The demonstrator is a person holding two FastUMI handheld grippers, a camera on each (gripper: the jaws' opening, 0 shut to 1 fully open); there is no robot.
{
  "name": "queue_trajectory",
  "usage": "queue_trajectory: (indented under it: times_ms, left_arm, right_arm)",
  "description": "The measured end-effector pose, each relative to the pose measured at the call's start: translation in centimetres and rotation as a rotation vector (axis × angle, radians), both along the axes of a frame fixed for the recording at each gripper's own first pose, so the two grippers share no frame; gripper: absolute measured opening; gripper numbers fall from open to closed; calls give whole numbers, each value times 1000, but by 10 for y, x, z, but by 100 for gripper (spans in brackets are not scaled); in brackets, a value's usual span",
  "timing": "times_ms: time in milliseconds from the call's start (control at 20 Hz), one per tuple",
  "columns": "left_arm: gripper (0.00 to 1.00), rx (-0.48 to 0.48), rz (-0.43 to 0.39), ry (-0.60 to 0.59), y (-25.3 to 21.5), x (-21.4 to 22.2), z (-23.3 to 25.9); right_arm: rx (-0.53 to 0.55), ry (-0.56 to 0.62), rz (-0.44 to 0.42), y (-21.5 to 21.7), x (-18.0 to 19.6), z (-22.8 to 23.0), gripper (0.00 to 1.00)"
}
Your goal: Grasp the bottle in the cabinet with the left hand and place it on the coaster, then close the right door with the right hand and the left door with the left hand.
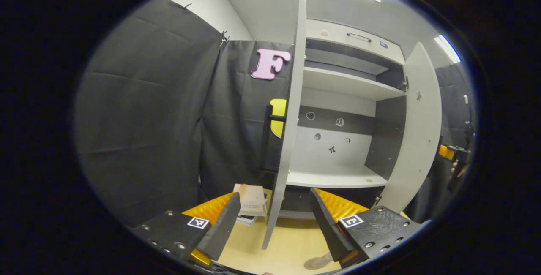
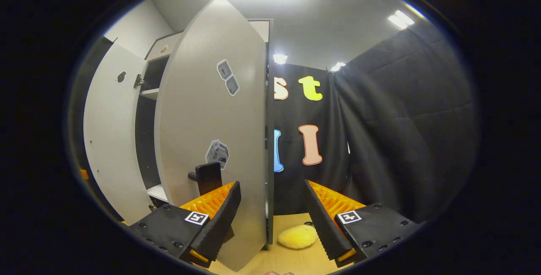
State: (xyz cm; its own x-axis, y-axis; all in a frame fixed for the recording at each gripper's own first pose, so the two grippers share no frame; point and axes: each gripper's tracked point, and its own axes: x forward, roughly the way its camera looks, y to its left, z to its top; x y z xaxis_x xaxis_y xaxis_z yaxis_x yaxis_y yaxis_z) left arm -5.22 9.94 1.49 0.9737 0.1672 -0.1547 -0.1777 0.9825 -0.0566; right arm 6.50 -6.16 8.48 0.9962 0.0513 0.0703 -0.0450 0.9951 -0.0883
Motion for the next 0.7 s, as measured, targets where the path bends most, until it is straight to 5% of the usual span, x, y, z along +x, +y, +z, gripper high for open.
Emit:
queue_trajectory:
  times_ms: [300, 700]
  left_arm:
    - [100, 12, 37, -16, 49, -9, -2]
    - [100, 17, 101, -36, 110, -11, 1]
  right_arm:
    - [6, 3, 61, 67, 9, -8, 92]
    - [-7, -64, -40, 62, -9, -2, 96]
